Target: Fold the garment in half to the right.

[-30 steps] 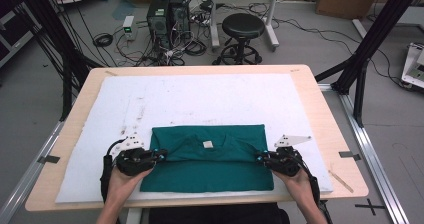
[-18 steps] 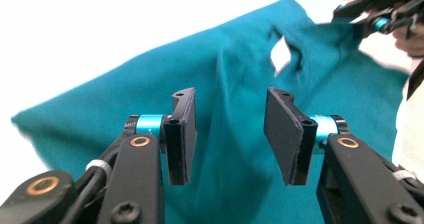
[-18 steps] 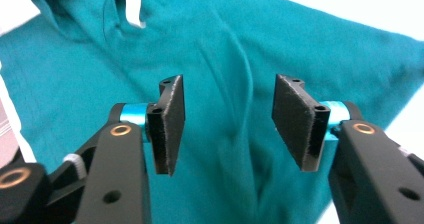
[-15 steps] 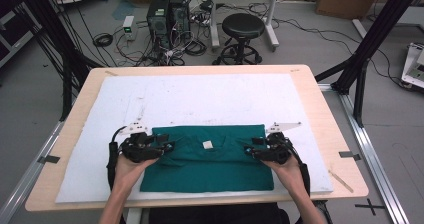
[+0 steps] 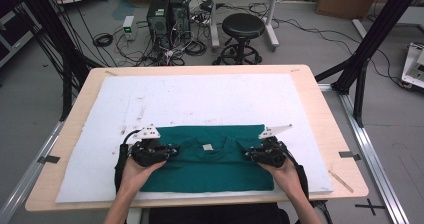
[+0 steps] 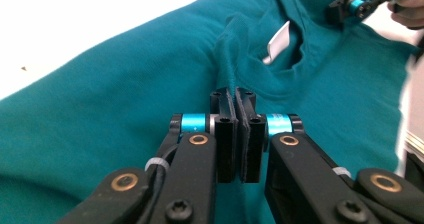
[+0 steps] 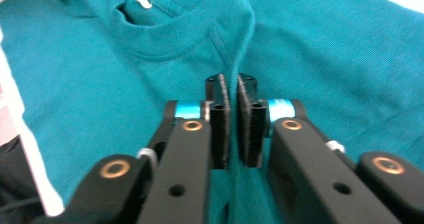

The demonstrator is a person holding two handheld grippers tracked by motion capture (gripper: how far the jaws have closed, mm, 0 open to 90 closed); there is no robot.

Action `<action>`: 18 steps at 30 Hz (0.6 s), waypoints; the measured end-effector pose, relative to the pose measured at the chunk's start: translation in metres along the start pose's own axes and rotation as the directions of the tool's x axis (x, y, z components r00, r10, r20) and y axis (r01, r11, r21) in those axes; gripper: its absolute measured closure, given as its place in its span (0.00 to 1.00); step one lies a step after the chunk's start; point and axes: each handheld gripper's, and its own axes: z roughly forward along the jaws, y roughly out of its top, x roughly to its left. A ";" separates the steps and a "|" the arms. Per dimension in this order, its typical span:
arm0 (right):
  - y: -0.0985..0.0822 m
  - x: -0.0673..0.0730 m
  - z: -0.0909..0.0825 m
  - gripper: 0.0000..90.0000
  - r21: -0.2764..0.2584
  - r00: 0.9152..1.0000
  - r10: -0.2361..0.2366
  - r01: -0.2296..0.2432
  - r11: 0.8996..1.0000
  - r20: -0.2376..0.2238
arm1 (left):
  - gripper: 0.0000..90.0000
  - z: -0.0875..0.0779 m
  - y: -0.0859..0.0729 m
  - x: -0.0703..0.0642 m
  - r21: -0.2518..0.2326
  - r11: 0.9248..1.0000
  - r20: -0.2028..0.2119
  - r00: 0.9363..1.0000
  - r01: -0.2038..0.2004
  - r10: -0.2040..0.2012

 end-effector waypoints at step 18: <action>-0.044 0.022 -0.013 0.96 0.007 0.999 -0.009 0.009 1.000 -0.036 | 0.98 -0.017 -0.044 -0.028 0.029 0.999 0.023 0.999 -0.034 0.034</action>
